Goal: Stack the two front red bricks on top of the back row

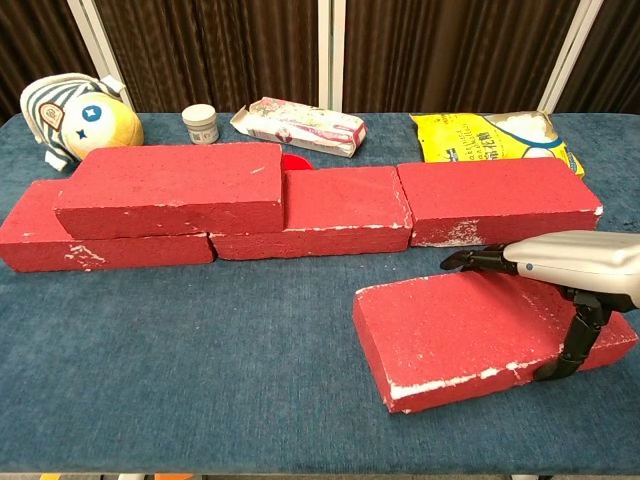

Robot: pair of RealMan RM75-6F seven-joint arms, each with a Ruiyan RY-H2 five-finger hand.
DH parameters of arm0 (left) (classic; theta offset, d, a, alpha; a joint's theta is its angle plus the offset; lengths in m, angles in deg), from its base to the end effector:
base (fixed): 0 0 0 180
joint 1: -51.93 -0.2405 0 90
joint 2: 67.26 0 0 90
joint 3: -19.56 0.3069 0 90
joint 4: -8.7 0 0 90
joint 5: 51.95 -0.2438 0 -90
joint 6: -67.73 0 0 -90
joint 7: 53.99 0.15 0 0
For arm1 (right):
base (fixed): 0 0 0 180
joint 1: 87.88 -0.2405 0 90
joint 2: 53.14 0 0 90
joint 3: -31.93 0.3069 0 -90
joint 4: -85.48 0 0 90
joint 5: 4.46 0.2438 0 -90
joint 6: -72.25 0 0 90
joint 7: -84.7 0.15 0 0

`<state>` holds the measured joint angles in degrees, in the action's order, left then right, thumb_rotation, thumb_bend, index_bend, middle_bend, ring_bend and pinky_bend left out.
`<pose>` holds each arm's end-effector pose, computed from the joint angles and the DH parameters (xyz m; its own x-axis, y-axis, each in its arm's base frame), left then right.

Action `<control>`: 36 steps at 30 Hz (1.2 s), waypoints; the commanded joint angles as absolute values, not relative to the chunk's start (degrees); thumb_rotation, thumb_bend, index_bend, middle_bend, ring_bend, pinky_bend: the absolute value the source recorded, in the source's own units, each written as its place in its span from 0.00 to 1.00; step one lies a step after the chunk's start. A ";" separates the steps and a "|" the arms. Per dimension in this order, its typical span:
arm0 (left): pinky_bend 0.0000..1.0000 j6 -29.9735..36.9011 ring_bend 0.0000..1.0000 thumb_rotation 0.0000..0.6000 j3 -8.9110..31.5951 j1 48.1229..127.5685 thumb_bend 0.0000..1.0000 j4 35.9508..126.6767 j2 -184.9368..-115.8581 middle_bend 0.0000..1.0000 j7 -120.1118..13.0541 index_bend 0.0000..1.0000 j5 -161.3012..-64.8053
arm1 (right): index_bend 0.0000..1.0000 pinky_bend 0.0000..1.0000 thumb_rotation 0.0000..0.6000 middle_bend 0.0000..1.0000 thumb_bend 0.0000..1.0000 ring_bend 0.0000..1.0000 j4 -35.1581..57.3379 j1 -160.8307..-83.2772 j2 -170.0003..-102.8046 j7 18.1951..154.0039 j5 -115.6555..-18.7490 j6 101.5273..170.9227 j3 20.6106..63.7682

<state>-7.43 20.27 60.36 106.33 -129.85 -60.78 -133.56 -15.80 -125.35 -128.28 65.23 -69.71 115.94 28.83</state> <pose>-0.3640 0.1954 0.1218 0.2126 0.2170 0.9527 0.9736 0.0355 -0.2253 -0.2427 -0.2803 -0.0341 0.5194 -0.6001 0.6083 -0.8504 -0.4332 0.2987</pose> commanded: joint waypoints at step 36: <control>0.00 -6.53 0.00 1.00 19.84 60.71 0.00 107.27 -129.62 0.00 -59.63 0.04 -133.56 | 0.00 0.09 1.00 0.19 0.11 0.07 -12.85 -134.45 -115.39 73.83 -63.77 110.95 39.80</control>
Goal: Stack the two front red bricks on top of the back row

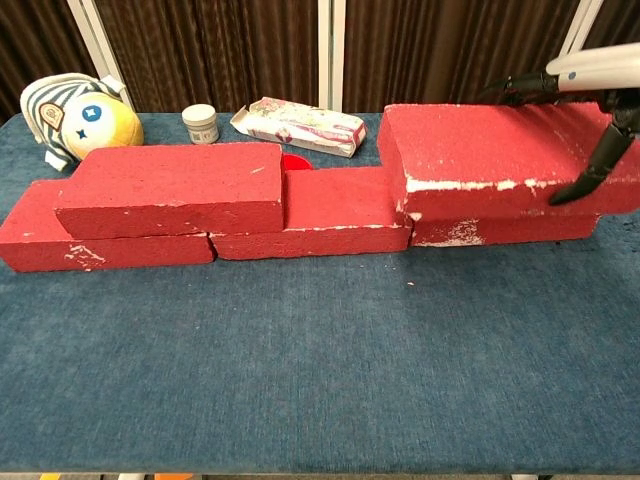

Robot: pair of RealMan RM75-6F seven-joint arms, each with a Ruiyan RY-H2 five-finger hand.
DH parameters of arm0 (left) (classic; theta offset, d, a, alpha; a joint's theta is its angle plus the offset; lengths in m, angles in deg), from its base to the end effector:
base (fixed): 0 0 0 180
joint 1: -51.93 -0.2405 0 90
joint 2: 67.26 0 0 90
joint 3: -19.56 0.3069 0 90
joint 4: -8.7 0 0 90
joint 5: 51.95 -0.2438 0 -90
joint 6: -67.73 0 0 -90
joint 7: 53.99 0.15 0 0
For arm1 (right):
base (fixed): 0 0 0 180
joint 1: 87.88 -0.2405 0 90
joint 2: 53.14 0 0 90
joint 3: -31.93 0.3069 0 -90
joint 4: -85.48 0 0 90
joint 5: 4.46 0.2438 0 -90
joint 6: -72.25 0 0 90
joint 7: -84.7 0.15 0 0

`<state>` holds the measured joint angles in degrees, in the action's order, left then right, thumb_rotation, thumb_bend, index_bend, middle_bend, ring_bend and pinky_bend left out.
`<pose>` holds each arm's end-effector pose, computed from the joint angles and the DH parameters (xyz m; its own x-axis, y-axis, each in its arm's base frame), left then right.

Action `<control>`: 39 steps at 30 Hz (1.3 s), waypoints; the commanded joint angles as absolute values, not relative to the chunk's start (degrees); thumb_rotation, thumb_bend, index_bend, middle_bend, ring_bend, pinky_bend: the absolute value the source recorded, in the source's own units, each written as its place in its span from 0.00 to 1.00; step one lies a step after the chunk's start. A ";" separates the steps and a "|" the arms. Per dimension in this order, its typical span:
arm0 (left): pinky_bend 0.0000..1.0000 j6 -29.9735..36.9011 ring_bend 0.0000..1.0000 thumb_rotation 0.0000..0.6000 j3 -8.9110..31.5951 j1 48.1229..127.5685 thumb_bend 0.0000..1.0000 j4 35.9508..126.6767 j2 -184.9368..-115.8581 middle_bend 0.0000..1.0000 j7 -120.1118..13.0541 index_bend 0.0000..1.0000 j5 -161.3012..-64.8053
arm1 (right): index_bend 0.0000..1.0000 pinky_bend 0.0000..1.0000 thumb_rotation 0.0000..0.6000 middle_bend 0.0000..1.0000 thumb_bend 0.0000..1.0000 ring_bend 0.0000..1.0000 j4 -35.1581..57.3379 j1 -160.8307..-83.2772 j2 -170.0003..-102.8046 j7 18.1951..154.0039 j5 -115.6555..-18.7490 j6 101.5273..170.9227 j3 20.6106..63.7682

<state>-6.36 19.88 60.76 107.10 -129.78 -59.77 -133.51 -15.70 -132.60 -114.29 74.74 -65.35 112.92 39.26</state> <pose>-0.3596 0.1986 0.1191 0.2179 0.2294 0.9486 0.9729 0.0256 -0.2297 -0.2037 -0.3855 0.0744 0.4867 -0.4409 0.7542 -0.8655 -0.3606 0.3477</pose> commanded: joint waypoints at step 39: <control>0.00 -7.74 0.00 1.00 19.88 59.85 0.00 104.19 -129.96 0.00 -63.52 0.04 -134.72 | 0.00 0.04 1.00 0.16 0.16 0.07 5.14 -148.98 -133.13 73.16 -48.11 103.17 38.51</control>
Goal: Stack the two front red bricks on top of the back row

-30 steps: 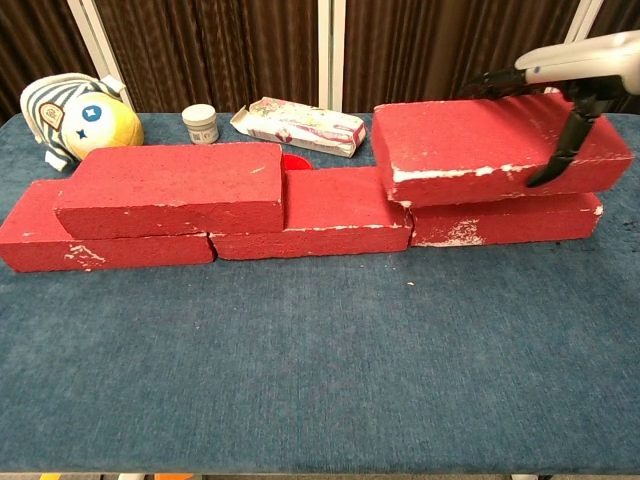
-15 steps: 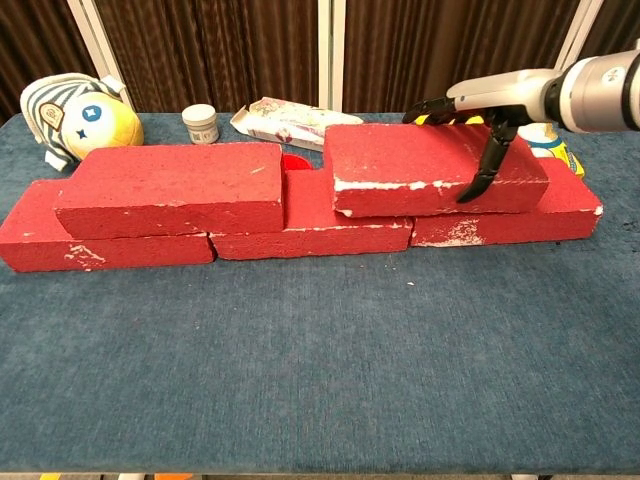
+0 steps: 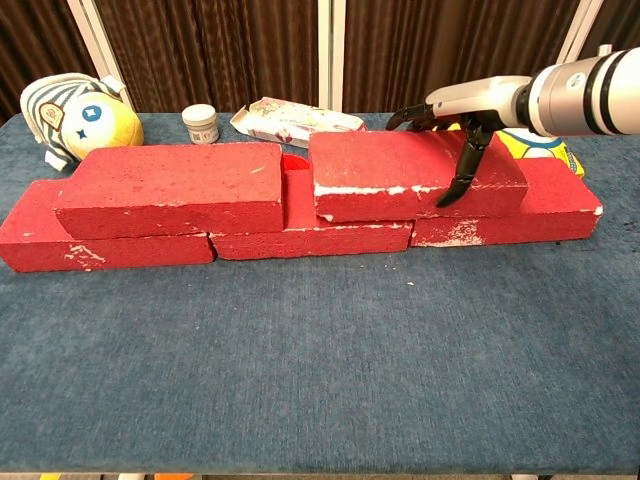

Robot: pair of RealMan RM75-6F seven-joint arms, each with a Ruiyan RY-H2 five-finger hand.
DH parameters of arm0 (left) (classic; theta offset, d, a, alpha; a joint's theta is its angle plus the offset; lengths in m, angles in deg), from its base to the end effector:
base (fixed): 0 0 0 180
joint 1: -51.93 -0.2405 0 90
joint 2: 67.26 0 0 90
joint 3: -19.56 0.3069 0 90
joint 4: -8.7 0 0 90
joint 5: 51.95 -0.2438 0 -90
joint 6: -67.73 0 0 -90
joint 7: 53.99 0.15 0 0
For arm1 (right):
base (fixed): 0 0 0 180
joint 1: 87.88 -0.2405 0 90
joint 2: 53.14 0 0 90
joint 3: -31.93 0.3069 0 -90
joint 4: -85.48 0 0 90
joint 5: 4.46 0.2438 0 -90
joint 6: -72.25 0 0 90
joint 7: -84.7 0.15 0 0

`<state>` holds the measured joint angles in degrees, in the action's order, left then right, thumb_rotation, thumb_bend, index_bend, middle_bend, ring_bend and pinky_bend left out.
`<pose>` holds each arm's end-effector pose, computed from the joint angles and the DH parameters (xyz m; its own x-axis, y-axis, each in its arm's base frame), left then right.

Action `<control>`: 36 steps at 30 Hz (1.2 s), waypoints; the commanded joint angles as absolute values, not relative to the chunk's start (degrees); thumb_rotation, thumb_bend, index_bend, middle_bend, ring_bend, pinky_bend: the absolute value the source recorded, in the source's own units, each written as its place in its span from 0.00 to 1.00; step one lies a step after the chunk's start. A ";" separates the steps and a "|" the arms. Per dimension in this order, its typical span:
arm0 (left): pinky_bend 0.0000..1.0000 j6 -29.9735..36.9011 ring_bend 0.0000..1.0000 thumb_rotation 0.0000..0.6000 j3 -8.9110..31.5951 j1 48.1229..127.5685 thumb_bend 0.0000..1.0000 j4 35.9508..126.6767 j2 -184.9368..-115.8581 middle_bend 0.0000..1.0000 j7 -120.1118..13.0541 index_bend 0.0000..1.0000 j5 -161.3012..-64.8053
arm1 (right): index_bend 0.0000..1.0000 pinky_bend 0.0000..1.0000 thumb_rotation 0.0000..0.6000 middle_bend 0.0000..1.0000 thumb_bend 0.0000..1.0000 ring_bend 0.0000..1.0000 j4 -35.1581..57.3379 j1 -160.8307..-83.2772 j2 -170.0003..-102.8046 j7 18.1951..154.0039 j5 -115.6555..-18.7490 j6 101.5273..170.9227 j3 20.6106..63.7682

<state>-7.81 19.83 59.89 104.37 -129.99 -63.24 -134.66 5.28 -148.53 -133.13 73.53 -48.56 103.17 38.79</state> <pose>-0.3702 0.1959 0.1258 0.2040 0.2022 0.9579 0.9762 0.0313 -0.2145 -0.1511 -0.4645 -0.0290 0.4414 -0.5426 0.7146 -0.8935 -0.3390 0.2946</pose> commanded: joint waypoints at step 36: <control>0.00 -6.73 0.00 1.00 19.92 59.88 0.00 102.01 -130.47 0.00 -66.60 0.04 -134.51 | 0.00 0.03 1.00 0.15 0.16 0.06 5.11 -155.23 -135.66 69.51 -39.75 104.95 35.69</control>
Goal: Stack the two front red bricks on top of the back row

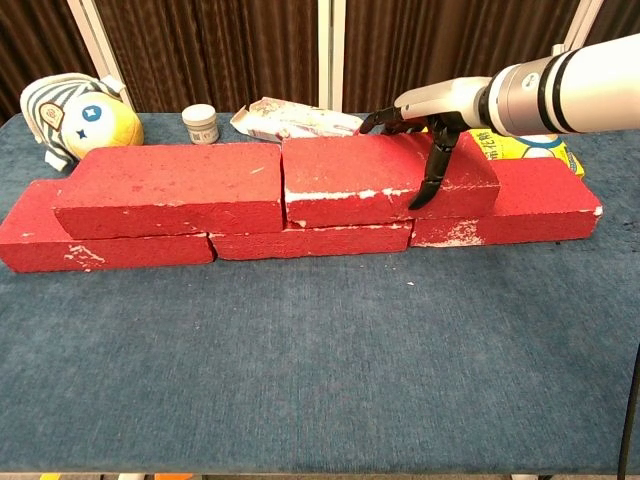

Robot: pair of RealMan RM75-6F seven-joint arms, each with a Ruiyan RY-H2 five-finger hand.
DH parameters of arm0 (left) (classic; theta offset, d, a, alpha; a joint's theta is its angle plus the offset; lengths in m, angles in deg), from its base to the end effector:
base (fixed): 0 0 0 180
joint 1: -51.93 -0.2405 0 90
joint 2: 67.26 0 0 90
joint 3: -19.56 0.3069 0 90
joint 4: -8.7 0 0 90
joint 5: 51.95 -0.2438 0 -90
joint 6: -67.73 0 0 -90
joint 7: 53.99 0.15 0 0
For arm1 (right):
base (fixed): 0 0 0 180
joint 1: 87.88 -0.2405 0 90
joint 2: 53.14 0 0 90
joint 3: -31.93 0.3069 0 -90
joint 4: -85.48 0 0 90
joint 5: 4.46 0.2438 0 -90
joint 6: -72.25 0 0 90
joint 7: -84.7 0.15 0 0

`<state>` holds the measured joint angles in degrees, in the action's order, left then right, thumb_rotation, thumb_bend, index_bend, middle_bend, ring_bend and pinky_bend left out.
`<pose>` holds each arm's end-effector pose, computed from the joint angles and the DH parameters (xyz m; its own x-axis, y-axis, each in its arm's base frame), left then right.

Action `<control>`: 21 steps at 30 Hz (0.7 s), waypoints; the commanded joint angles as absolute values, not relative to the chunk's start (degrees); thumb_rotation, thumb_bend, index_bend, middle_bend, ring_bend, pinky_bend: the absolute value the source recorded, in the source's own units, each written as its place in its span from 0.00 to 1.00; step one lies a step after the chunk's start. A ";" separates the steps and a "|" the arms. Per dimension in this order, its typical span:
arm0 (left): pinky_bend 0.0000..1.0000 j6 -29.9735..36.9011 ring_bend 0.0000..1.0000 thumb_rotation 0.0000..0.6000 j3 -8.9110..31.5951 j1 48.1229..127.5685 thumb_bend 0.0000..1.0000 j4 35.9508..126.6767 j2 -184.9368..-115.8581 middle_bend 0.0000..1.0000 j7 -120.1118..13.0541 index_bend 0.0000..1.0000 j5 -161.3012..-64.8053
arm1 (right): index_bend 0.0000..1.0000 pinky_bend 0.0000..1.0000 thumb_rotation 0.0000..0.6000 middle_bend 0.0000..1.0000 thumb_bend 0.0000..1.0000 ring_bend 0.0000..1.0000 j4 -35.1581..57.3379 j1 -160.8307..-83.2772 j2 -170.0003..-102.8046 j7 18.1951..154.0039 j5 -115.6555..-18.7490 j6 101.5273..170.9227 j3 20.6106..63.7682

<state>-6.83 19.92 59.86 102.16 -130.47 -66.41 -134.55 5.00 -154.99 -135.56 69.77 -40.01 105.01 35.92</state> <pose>-0.3804 0.1960 0.1249 0.1767 0.2136 0.9608 0.9803 0.0495 -0.1913 -0.1189 -0.4660 -0.0491 0.4604 -0.5514 0.6957 -0.8842 -0.3546 0.3041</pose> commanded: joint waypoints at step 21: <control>0.00 -6.39 0.00 1.00 20.06 59.79 0.00 101.12 -130.60 0.00 -67.78 0.04 -134.60 | 0.00 0.00 1.00 0.09 0.07 0.00 5.62 -155.87 -136.55 70.31 -37.95 104.76 35.16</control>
